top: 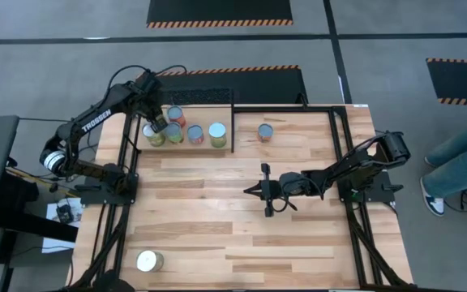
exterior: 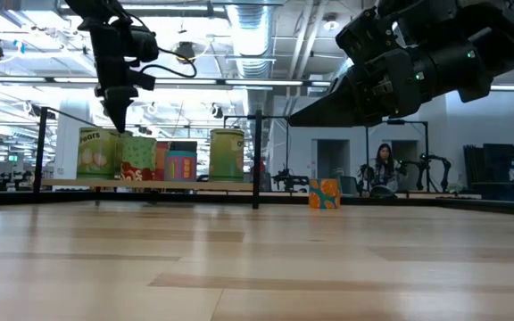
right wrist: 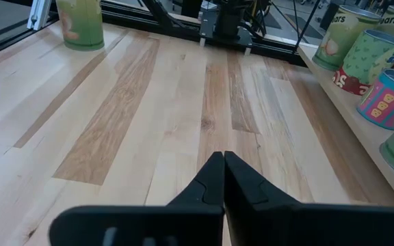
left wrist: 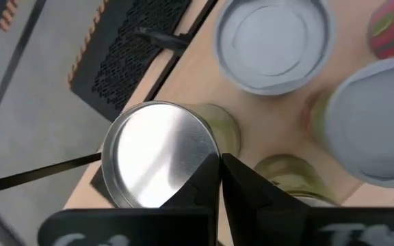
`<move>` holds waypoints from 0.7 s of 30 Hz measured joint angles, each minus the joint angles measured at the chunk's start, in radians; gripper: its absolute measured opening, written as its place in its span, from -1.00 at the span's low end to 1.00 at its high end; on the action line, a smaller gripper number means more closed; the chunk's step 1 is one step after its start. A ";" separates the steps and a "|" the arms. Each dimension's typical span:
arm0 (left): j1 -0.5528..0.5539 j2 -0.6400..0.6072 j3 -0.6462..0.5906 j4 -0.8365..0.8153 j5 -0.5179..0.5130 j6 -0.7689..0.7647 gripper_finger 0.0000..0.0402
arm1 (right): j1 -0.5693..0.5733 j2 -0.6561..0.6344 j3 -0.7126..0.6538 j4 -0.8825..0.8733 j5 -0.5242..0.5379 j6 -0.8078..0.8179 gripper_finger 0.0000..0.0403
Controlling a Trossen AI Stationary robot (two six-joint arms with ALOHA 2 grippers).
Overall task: Pick and place cans onto a shelf
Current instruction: Put the canned pears on the shelf
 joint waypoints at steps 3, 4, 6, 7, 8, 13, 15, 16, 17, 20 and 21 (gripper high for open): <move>0.011 0.000 0.000 0.000 0.019 0.005 -1.00 | 0.000 0.000 0.000 0.000 0.000 0.000 -0.91; 0.014 0.000 0.000 0.000 0.024 0.007 -1.00 | 0.000 0.000 0.000 0.000 0.000 0.000 -0.91; 0.016 0.000 -0.006 0.009 0.039 0.011 -1.00 | 0.000 0.000 0.000 0.000 0.000 0.000 -0.91; 0.016 0.000 -0.014 0.013 0.043 0.014 -1.00 | 0.000 0.000 0.000 0.000 0.000 0.000 -0.92; 0.016 0.000 -0.022 0.013 0.045 0.015 -1.00 | 0.000 0.000 0.000 0.000 0.000 0.000 -0.92; 0.019 0.000 -0.049 0.018 0.019 0.037 -1.00 | 0.000 0.000 0.000 0.000 0.000 0.000 -0.91; 0.018 0.000 -0.049 0.019 0.018 0.040 -1.00 | 0.000 0.000 0.000 0.000 0.000 0.000 -0.91; 0.018 0.000 -0.049 0.019 0.018 0.042 -1.00 | 0.000 0.000 0.000 0.000 0.000 0.000 -0.91; 0.018 -0.002 -0.049 0.019 0.019 0.046 -1.00 | 0.000 0.000 0.000 0.000 0.000 0.000 -0.91; 0.018 -0.008 -0.050 0.016 0.020 0.060 -1.00 | 0.000 0.000 0.000 0.000 0.000 0.000 -0.92; 0.018 -0.009 -0.050 0.017 0.020 0.059 -1.00 | 0.000 0.000 0.000 0.000 0.000 0.000 -0.92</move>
